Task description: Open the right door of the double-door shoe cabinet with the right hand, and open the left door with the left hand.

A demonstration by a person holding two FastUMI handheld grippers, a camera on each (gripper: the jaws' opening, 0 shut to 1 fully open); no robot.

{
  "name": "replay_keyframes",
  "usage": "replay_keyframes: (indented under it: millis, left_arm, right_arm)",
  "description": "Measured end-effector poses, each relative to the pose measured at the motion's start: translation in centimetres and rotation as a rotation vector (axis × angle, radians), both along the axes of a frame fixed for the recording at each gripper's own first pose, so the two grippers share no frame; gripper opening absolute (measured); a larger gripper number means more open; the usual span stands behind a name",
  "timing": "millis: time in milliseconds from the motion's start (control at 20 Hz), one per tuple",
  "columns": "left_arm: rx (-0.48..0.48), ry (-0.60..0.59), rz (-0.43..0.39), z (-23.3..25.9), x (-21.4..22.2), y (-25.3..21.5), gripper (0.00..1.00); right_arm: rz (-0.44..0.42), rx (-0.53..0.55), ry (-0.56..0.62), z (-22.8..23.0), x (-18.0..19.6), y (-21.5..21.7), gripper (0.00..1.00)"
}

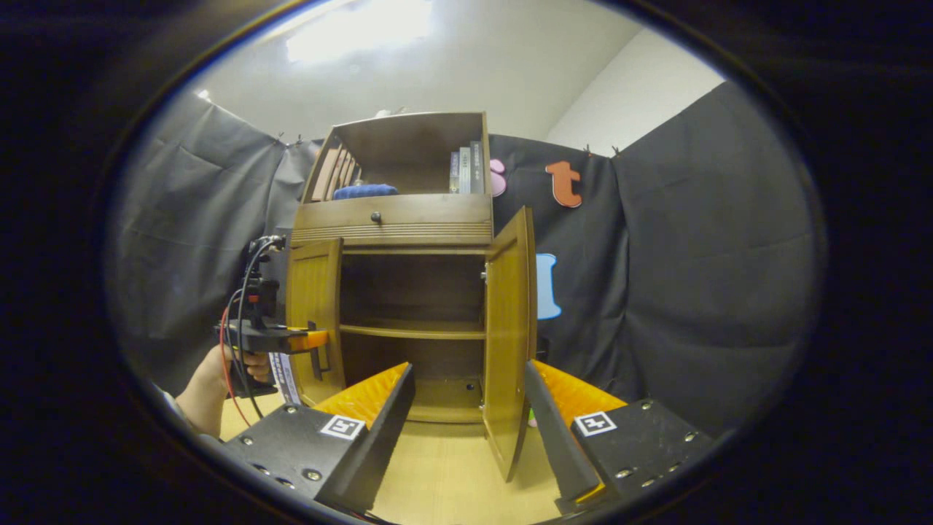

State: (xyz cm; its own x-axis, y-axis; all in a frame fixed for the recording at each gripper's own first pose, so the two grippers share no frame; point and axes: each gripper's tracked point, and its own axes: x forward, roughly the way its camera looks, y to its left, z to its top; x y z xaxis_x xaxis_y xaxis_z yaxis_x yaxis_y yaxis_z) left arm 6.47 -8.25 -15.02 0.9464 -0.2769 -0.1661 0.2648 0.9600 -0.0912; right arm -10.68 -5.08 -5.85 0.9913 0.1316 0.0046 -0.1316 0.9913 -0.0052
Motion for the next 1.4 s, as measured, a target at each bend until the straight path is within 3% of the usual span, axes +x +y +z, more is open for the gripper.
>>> replay_keyframes:
  millis: [550,1400]
  left_arm:
    - [0.010,-0.014,-0.013,0.9,-4.3,3.6,0.31]
    - [-0.009,-0.019,-0.024,1.4,-8.2,9.0,0.32]
  right_arm:
    - [0.032,0.003,0.016,-0.5,0.5,2.9,0.89]
    - [0.028,0.020,0.048,-0.7,0.5,2.9,0.89]
